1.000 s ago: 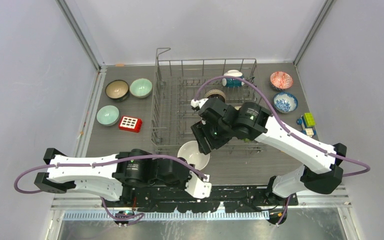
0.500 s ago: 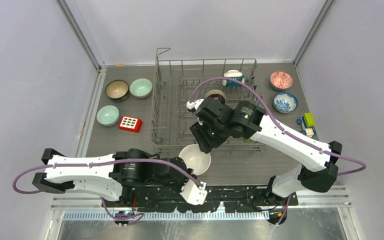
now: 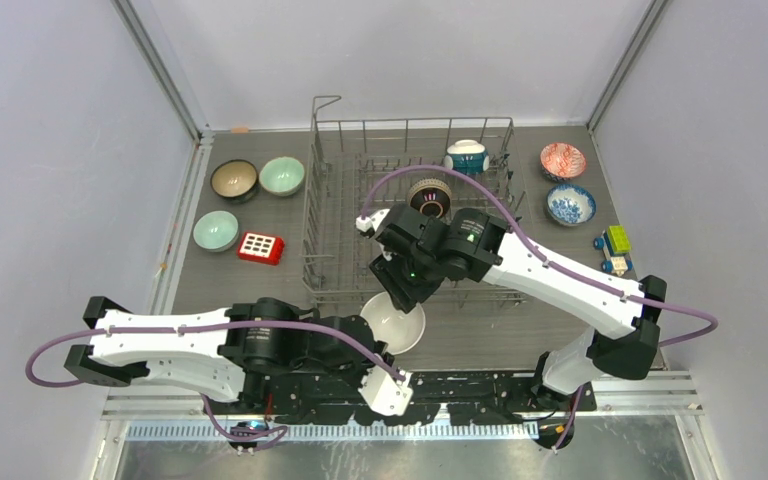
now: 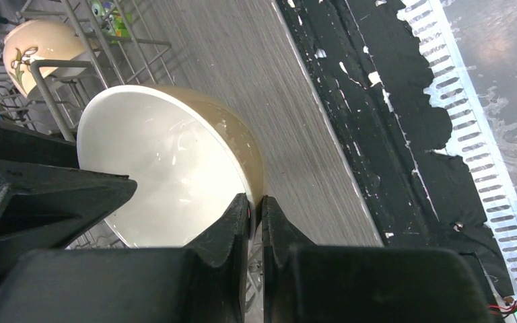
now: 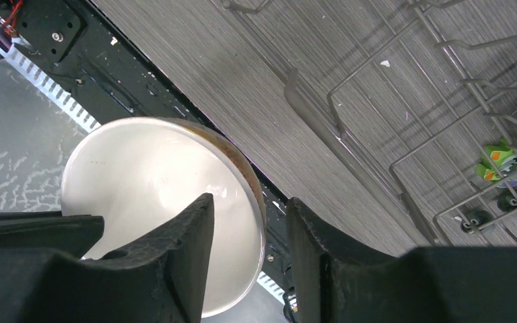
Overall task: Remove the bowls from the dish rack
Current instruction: Place the bowl at the center of the board.
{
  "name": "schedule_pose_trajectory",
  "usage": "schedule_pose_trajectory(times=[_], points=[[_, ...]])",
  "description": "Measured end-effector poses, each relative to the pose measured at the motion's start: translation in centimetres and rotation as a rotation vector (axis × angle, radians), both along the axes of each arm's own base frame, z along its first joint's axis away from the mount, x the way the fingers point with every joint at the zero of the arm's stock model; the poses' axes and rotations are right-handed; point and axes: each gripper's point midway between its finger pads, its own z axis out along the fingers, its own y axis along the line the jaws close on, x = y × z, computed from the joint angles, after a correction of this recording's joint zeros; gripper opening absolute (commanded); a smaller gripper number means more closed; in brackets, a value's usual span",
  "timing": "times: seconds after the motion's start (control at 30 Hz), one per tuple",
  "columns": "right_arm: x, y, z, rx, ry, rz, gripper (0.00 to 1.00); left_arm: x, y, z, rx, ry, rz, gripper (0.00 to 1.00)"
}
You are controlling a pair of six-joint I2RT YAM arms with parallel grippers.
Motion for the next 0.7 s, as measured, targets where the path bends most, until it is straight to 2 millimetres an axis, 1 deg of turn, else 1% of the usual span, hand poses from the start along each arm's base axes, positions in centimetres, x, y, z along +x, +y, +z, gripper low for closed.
schedule_pose_trajectory(times=[0.17, 0.3, 0.37, 0.4, 0.5, 0.53, 0.6, 0.63, 0.67, 0.7], points=[[0.0, 0.1, -0.2, 0.001, 0.001, 0.002, 0.41, 0.0, 0.0, 0.0, 0.001, -0.011, -0.014, 0.0], [-0.3, 0.1, -0.9, -0.01, 0.011, 0.008, 0.36, 0.0, 0.0, 0.0, 0.002, -0.013, -0.017, 0.0], [-0.4, 0.0, -1.2, -0.019, 0.018, 0.012, 0.3, 0.0, -0.1, 0.0, 0.002, -0.013, -0.017, 0.0], [-0.5, 0.0, -1.4, -0.021, 0.02, 0.013, 0.25, 0.0, -0.1, 0.0, 0.002, -0.013, -0.017, 0.0], [-0.5, -0.2, -1.7, -0.034, 0.017, 0.015, 0.05, -0.1, 0.0, 0.0, 0.005, -0.009, -0.02, 0.0], [-0.5, -0.3, -1.8, -0.039, 0.016, 0.02, 0.01, -0.1, 0.1, -0.1, 0.008, -0.01, -0.02, 0.0], [-0.8, -0.9, -2.0, -0.056, 0.022, 0.027, 0.01, 0.0, 0.5, -0.3, 0.027, -0.011, -0.018, 0.01], [-0.8, -0.9, -1.9, -0.054, 0.018, 0.027, 0.01, -0.1, 0.4, -0.3, 0.025, -0.011, -0.017, 0.07], [-0.8, -0.9, -1.8, -0.052, 0.018, 0.026, 0.01, 0.0, 0.4, -0.3, 0.023, -0.014, -0.015, 0.23], [-0.8, -1.0, -1.7, -0.049, 0.015, 0.026, 0.01, 0.1, 0.4, -0.1, 0.018, -0.017, -0.012, 0.36]])
